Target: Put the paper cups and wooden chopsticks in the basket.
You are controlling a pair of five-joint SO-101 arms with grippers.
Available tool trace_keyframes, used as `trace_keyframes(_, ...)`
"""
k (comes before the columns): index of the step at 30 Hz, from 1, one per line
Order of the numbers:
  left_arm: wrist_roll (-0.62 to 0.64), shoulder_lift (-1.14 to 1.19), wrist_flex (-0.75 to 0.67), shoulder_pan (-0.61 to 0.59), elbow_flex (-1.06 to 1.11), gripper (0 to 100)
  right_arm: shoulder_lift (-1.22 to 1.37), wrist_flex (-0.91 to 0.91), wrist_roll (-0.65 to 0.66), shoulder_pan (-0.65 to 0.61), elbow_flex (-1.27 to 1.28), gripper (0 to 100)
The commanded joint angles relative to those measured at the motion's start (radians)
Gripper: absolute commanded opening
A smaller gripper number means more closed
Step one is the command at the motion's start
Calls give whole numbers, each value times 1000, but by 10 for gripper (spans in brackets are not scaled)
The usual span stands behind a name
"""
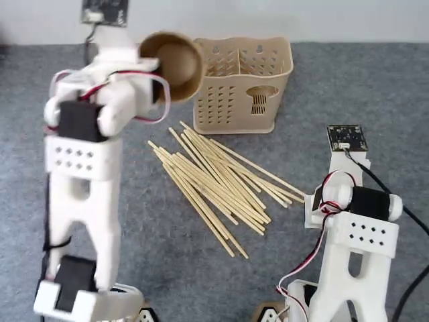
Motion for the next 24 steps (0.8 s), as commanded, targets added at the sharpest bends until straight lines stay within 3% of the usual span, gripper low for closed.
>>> trace_keyframes(1,51,71,-100,69,-137,13,-19,-27,-9,12,-3,309)
trace_keyframes(9,72,359,-206,176,-392,13,-28,-30,-11,-44,17,309)
trace_keyframes(16,74,595,-135,255,-651,13,-28,-27,-11,-39,23,309)
trace_keyframes(24,66,773,-26,253,-829,14,-28,-28,-8,-38,23,309)
